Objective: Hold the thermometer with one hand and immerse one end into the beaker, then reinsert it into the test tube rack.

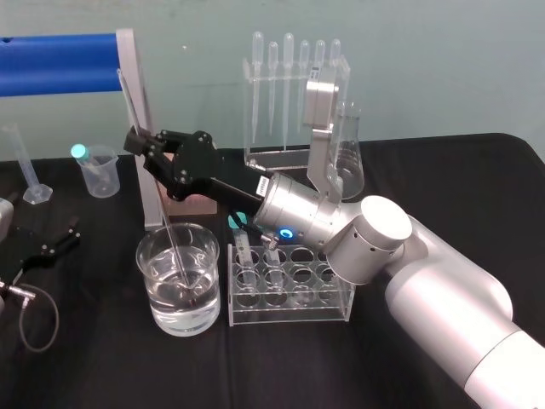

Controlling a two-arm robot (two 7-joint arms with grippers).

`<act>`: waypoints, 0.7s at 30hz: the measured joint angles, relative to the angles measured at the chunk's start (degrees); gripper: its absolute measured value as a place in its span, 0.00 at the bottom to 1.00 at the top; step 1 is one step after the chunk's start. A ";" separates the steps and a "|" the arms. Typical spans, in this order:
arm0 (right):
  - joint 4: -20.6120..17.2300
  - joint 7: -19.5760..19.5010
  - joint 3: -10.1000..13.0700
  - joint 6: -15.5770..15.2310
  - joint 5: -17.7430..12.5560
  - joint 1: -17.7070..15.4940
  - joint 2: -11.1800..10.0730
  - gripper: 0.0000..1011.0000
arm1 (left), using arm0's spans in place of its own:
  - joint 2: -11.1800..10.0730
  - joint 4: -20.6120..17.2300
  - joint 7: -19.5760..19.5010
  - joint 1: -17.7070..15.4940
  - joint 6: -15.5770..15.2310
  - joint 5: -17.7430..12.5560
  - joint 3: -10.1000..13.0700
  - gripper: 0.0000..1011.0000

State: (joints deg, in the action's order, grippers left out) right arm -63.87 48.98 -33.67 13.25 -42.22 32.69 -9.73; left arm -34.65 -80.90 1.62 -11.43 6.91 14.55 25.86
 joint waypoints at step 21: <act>0.12 1.45 0.72 0.67 -0.68 -0.89 -0.33 0.06 | 0.00 0.00 0.00 0.00 0.00 0.00 0.00 1.00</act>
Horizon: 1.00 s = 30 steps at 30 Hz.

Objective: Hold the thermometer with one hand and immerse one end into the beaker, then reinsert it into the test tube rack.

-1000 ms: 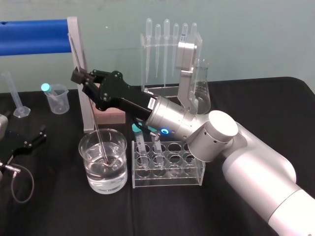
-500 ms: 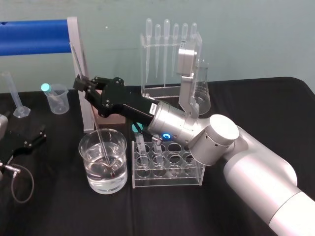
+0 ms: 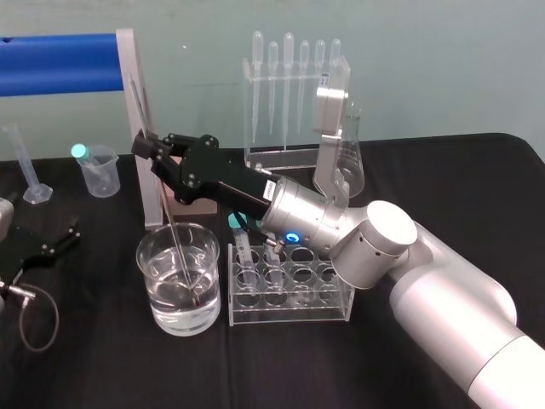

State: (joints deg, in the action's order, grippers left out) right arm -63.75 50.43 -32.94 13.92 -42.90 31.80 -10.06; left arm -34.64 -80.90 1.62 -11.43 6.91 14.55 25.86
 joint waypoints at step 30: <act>0.02 -0.11 -0.01 -0.02 -0.02 0.09 0.06 0.06 | 0.00 0.00 0.00 0.00 0.00 0.00 0.00 1.00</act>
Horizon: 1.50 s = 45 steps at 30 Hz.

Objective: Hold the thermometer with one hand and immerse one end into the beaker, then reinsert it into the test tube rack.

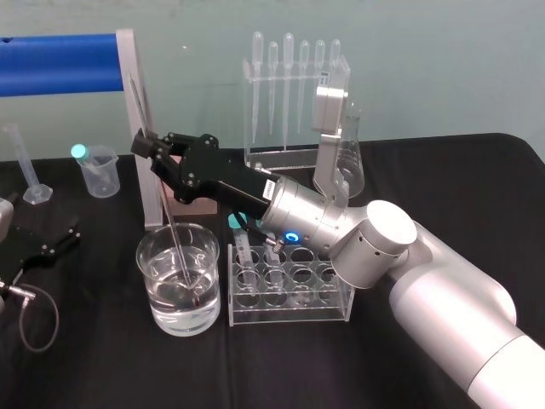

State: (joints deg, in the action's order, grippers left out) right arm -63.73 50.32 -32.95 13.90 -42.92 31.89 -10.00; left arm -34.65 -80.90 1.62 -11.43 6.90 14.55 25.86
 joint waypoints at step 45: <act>0.00 -0.07 0.00 -0.05 0.00 0.00 0.00 0.06 | 0.00 0.00 0.00 0.00 0.00 0.00 0.00 1.00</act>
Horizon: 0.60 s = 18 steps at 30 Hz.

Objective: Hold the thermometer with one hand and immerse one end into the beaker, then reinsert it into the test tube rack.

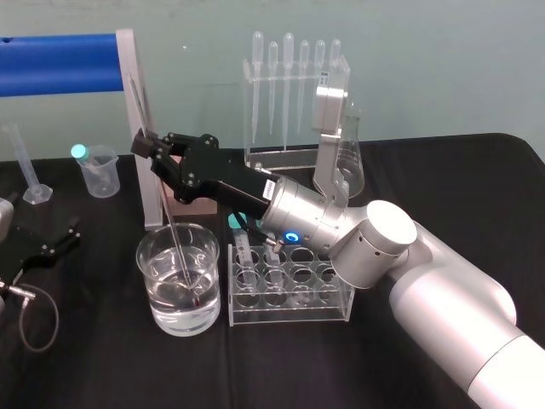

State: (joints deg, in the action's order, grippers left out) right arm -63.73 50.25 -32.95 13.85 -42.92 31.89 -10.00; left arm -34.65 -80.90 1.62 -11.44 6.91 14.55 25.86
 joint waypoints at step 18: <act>0.00 0.00 0.00 0.00 0.00 0.00 0.00 0.06 | 0.00 0.00 0.00 0.00 0.00 0.00 0.00 1.00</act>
State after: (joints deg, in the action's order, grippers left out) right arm -63.73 50.25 -32.95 13.85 -42.92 31.89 -10.00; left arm -34.64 -80.90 1.62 -11.43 6.91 14.55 25.86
